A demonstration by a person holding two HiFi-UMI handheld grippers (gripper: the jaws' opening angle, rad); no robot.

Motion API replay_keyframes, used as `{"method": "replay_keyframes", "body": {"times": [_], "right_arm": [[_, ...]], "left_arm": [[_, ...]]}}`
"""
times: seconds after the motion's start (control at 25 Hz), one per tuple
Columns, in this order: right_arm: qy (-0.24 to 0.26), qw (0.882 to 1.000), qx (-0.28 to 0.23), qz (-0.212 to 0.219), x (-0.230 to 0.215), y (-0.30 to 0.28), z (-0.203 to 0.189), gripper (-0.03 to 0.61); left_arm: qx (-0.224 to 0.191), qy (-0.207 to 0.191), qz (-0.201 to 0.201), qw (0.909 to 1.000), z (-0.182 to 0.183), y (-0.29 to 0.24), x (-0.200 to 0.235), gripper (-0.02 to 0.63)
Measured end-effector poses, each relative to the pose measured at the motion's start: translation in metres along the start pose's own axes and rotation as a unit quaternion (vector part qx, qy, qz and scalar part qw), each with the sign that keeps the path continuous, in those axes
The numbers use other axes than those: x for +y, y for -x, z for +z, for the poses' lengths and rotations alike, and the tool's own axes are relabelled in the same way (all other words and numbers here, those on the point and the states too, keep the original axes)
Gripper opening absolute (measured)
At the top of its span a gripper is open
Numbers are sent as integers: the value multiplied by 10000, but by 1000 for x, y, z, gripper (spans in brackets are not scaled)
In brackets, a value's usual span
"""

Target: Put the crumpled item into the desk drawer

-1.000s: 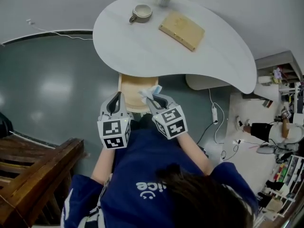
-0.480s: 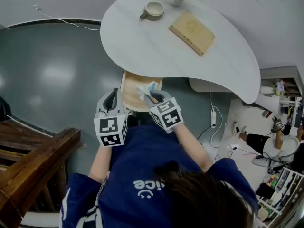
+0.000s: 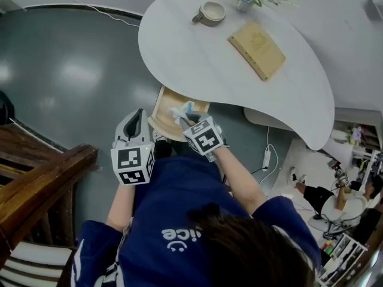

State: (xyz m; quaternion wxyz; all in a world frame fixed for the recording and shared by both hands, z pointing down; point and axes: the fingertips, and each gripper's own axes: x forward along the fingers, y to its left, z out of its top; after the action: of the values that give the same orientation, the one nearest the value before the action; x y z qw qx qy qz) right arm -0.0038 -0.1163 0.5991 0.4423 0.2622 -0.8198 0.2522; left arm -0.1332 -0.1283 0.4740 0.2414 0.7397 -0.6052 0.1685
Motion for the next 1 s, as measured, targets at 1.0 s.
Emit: {"method": "replay_keyframes", "body": {"times": [1.0], "right_arm": [[2047, 9630, 1562, 792, -5, -90, -52, 66]], "left_arm": [[29, 685, 1259, 9897, -23, 28, 24, 3]]}}
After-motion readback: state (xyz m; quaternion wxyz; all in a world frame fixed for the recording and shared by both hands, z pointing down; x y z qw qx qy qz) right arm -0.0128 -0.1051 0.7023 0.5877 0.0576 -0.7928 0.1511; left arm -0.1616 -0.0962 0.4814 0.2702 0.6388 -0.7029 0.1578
